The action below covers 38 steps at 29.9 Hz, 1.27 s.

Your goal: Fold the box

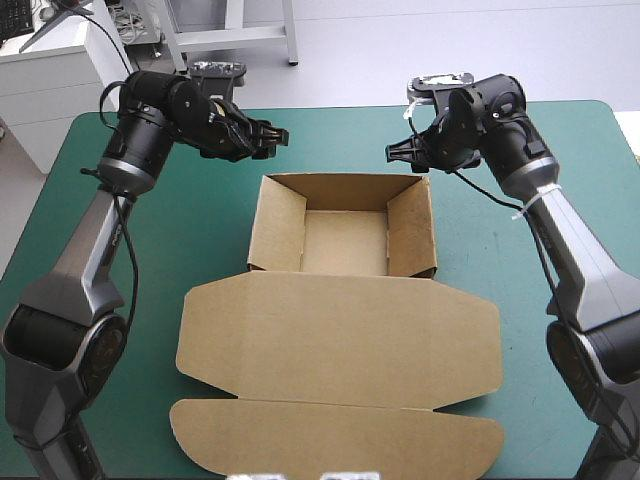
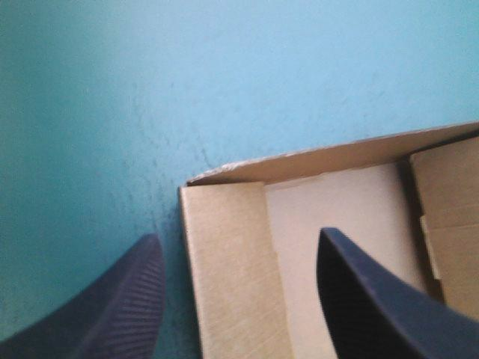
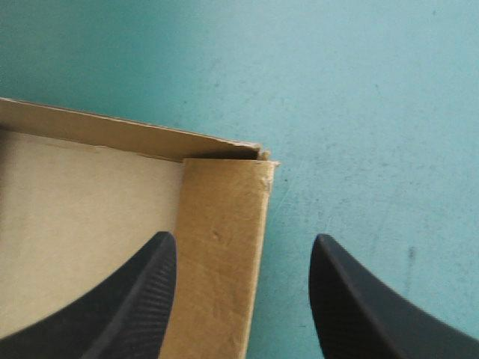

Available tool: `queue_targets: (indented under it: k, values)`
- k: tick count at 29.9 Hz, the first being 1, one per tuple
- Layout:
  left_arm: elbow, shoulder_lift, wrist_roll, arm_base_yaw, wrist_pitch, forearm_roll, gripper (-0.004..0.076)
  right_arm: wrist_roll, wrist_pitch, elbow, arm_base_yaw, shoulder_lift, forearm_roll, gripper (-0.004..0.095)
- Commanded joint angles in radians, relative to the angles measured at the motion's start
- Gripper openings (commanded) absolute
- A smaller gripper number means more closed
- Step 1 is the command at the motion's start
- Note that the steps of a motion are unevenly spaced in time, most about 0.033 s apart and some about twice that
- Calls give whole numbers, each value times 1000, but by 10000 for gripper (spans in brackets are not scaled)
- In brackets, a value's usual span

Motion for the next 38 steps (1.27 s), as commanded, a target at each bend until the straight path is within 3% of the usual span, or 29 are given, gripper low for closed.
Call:
queue_targets:
  k: [1, 5, 10, 15, 22, 38]
  values:
    - [-78, -109, 11, -2, 47, -68, 285, -48, 6, -34, -6, -92, 38, 500]
    - [-68, -209, 174, -2, 49, -107, -8, -53, 6, -34, -6, -118, 8, 500]
    - [-39, -367, 197, -2, 49, 82, -8, -46, 6, -34, -8, -114, -21, 500]
    - [102, -538, 178, -2, 49, 156, -8, -43, 4, 5, -15, -88, -28, 499]
    - [444, -793, 164, -2, 27, 152, -8, 17, 4, 146, -35, -46, -7, 499]
    - [1247, -1255, 164, -2, -151, 74, -8, -3, 4, 146, -35, 137, 136, 486]
